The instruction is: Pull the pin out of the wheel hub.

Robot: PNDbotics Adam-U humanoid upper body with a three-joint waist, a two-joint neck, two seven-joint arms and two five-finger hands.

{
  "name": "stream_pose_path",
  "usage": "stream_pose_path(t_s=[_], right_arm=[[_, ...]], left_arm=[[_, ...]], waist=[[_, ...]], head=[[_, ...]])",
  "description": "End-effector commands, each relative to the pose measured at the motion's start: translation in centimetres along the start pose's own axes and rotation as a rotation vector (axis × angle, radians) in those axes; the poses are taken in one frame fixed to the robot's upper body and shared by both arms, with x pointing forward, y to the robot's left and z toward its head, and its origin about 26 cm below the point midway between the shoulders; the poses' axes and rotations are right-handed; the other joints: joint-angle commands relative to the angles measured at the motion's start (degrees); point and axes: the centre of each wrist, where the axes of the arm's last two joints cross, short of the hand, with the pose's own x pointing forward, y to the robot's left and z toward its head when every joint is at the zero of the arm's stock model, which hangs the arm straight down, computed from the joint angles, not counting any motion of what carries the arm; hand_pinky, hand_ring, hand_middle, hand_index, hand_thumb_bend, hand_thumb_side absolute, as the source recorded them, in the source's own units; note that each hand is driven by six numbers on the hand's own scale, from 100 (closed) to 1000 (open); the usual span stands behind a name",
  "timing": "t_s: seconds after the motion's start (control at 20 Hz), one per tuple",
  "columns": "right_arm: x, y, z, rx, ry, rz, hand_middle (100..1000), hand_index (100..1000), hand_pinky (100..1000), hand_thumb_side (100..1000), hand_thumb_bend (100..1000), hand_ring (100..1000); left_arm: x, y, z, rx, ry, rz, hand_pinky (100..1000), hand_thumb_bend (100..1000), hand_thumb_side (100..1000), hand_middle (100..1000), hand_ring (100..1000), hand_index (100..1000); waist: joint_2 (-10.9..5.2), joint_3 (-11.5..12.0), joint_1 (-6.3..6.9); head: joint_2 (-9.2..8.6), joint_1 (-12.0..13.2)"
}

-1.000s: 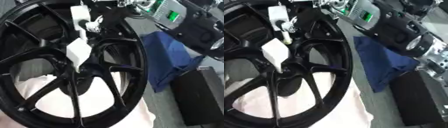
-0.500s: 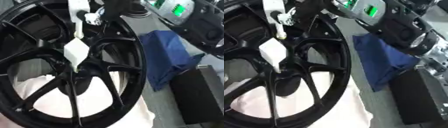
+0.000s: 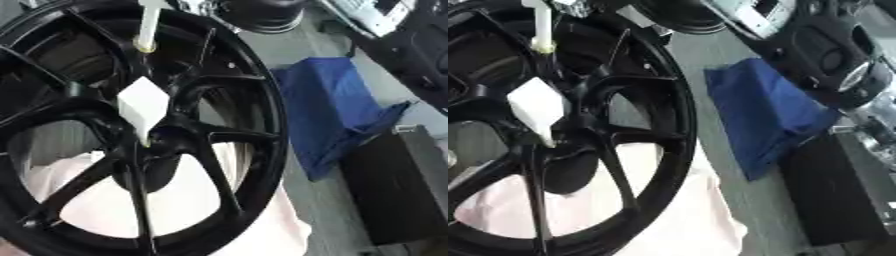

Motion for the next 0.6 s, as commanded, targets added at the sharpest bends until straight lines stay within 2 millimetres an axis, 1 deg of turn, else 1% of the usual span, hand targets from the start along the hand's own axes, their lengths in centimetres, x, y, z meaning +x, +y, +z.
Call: stream_pose_path(t_s=[0.05, 0.25, 0.45, 0.6], right_arm=[[0.3, -2.0, 2.2, -0.101, -0.006, 0.034, 131, 387, 875, 495, 100, 710], [-1.9, -1.9, 4.6, -0.206, 0.029, 0.003, 123, 384, 881, 478, 100, 714], [-4.5, -0.9, 7.1, -0.328, 0.137, -0.011, 126, 388, 881, 438, 100, 718], [-6.6, 0.2, 9.0, -0.416, 0.250, 0.023, 138, 400, 871, 308, 100, 723]], left_arm=[[0.6, 0.6, -0.2, 0.008, -0.030, -0.017, 840, 252, 695, 583, 553, 723], [0.4, 0.8, -0.1, 0.021, -0.026, -0.020, 840, 251, 692, 583, 553, 724], [0.3, 1.1, 0.1, 0.039, -0.025, -0.026, 840, 250, 688, 584, 554, 724], [0.3, 1.3, 0.2, 0.052, -0.022, -0.031, 839, 252, 682, 585, 555, 724]], waist=[[-1.59, -0.7, 1.01], [-1.67, -2.3, 2.26], [-1.96, -3.9, 3.54], [-2.52, -5.0, 4.42]], head=[[0.00, 0.2], [-0.59, 1.4], [-1.27, 3.1], [-1.67, 4.3]])
